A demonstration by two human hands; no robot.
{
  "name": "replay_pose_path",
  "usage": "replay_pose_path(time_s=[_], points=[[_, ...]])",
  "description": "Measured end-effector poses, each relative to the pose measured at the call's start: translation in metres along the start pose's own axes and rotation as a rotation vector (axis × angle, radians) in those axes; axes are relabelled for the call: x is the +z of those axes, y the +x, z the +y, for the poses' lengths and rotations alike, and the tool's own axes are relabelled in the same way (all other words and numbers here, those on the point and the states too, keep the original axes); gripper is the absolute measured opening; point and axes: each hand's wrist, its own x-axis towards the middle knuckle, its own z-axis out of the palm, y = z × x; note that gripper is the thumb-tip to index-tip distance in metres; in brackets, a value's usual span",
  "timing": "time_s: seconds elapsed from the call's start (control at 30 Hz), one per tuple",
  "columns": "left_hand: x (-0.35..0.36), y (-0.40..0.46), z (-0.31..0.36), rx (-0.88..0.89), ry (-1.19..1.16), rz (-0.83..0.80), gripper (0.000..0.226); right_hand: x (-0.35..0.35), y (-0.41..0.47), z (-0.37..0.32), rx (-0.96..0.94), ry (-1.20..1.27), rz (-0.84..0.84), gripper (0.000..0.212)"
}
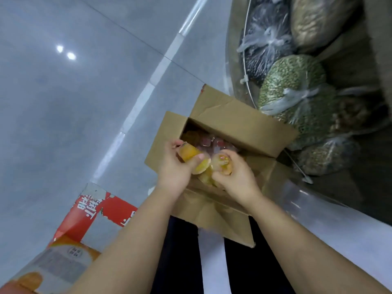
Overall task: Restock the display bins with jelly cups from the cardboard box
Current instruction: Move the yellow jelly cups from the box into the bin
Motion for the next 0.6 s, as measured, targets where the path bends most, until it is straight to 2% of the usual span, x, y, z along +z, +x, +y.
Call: replay_pose_path(time_s=[0.1, 0.23, 0.4, 0.6], points=[[-0.036, -0.057, 0.065, 0.003, -0.278, -0.015, 0.038, -0.040, -0.055, -0.072, -0.099, 0.088, 0.058, 0.069], [-0.087, -0.146, 0.165, 0.115, -0.496, -0.196, 0.049, -0.105, -0.147, -0.178, -0.347, 0.168, 0.191, 0.069], [-0.110, -0.252, 0.289, 0.456, -0.318, -0.414, 0.060, -0.202, -0.265, -0.264, -0.575, 0.189, 0.331, 0.074], [-0.062, -0.346, 0.376, 0.783, -0.240, -0.570, 0.046, -0.305, -0.370, -0.274, -0.671, 0.222, 0.522, 0.065]])
